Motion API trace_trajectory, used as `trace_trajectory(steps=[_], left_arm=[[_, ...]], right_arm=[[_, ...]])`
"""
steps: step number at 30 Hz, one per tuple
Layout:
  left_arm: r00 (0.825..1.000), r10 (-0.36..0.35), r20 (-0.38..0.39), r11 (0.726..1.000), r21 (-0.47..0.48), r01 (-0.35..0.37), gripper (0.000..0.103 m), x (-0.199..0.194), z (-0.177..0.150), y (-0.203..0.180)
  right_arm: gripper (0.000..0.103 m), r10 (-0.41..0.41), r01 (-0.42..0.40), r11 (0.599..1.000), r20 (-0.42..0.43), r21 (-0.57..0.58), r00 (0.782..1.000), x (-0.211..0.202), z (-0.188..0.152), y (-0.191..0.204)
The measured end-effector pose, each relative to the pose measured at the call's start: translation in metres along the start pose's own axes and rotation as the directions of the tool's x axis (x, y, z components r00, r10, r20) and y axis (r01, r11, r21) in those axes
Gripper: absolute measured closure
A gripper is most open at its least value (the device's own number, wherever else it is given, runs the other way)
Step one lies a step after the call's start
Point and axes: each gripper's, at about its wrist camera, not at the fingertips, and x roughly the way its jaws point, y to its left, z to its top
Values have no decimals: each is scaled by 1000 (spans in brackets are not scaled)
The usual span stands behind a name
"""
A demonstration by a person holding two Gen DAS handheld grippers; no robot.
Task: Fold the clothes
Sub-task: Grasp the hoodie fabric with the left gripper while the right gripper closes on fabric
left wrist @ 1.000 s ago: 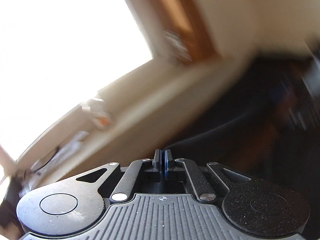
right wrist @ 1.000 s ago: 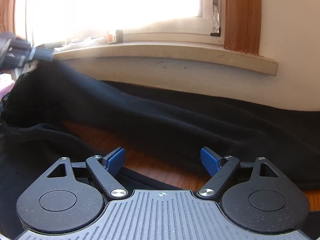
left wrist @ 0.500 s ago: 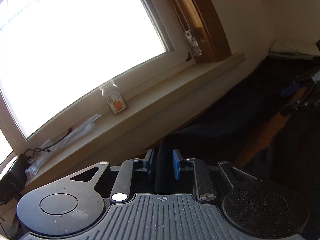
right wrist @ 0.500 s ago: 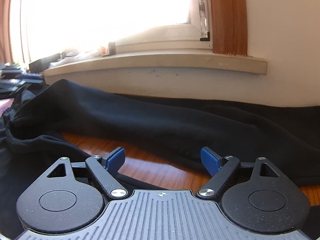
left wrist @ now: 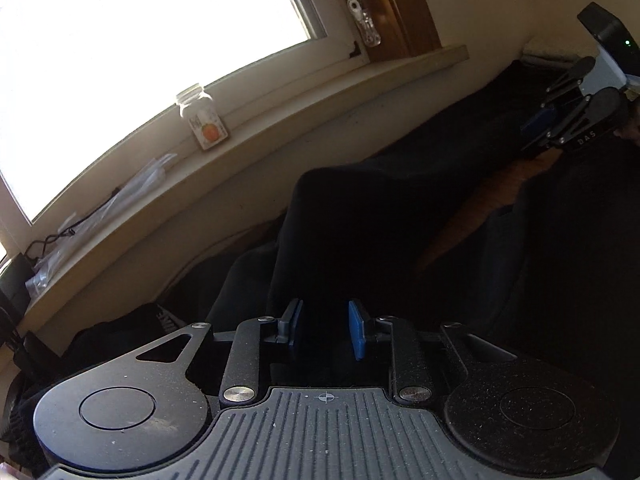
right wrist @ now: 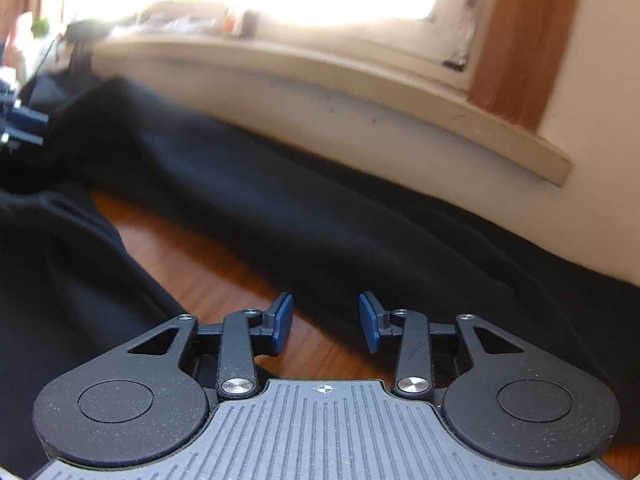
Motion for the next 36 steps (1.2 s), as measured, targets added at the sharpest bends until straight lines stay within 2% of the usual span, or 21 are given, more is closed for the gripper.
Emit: trace_trajectory(steps=[3,4,5,7,8,10,15,19,21,23,25,27,30,32,36], left_arm=[[1000,-16,-15,1000,-22,16,75,6,-5,6],[999,-26,-19,999,-34,25,75,8,-6,8],[999,-34,-23,998,-46,33,75,10,-8,11],[999,-45,-28,997,-64,43,88,9,-9,15],[999,-44,-25,997,-63,42,103,7,-9,17],[999,-40,-5,998,-52,40,103,-3,-9,20],[994,-51,101,996,-69,58,103,-50,0,35],[983,-61,172,985,-146,86,103,-79,5,51],[982,-68,175,984,-151,95,103,-81,4,48],[984,-80,160,985,-140,103,100,-76,4,40],[986,-96,135,987,-114,112,86,-65,6,30],[990,-96,105,991,-80,104,78,-50,4,17],[996,-64,59,998,-8,65,58,-26,4,-2],[999,-33,25,999,27,32,57,-12,1,-9],[999,-36,-22,999,9,36,58,2,-11,-8]], right_arm=[[61,10,-10,1000,-20,-4,1000,6,6,-4],[68,21,-20,1000,-34,20,999,8,8,-8],[82,33,-30,999,-49,45,998,9,10,-12],[91,29,-25,998,-80,49,996,6,14,-14],[92,34,-30,999,-90,44,995,2,16,-13],[92,26,-24,999,-62,32,998,-18,21,-15],[93,40,-46,995,57,94,998,-82,32,-35],[91,113,-119,984,50,135,992,-101,21,-46],[91,98,-105,982,50,159,994,-104,12,-48],[88,61,-67,983,39,173,997,-102,8,-48],[85,54,-61,978,39,200,998,-101,1,-52],[83,40,-48,973,38,226,998,-96,-5,-54],[80,59,-68,970,49,231,997,-83,-7,-48],[74,98,-108,971,57,213,994,-72,-2,-33],[65,192,-203,965,80,164,978,-32,26,5]])
